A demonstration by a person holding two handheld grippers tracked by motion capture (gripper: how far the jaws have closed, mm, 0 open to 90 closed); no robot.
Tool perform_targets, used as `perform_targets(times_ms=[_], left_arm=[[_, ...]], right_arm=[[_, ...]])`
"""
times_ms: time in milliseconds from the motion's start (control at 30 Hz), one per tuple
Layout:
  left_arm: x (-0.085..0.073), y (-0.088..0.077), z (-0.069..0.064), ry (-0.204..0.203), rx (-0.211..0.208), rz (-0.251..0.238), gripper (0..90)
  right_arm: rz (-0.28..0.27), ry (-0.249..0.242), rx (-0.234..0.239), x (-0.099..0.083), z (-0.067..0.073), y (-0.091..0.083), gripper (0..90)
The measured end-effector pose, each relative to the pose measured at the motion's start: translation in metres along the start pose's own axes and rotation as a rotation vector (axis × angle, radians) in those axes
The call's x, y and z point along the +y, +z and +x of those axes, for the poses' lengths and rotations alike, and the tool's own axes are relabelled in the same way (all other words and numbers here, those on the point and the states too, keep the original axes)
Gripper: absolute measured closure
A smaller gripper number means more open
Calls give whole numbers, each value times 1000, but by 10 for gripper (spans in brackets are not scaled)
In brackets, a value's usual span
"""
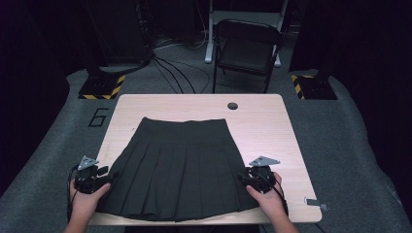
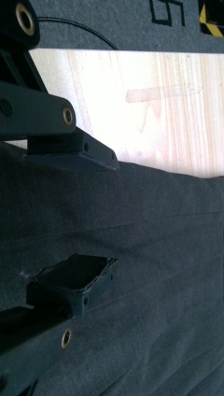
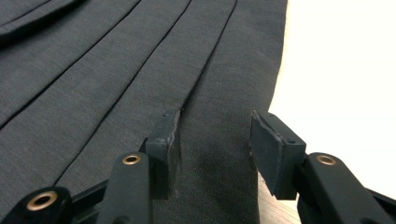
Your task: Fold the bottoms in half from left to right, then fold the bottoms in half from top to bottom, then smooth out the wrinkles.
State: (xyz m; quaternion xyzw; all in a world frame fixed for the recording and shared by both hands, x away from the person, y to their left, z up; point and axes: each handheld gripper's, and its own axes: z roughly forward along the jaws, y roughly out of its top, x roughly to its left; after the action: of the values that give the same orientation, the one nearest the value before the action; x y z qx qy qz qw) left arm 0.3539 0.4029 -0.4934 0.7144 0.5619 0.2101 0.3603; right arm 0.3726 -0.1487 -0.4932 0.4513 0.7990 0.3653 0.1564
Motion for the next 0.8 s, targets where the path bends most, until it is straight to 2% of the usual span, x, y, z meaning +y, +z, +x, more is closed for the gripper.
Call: perform_targets(times_ms=[100,133,200,233,500,800], left_arm=[[0,0,2,-13,4,1,466],[0,0,2,-17,7,-12,466],[0,-1,3,-29,0,-30,465],[0,-1,3,-31,-5,-24,465],[1,1,0,2,-21,-10,462],[6,5,-3,5,-45,-14,459]], right_arm=[[-1,-6,7,0,1,2,525],[-2,-2,6,0,2,2,523],[0,-13,10,0,3,3,523],[2,-37,8,0,3,3,522],[-3,-32,15,0,6,3,519],[4,-51,22,0,9,5,513]])
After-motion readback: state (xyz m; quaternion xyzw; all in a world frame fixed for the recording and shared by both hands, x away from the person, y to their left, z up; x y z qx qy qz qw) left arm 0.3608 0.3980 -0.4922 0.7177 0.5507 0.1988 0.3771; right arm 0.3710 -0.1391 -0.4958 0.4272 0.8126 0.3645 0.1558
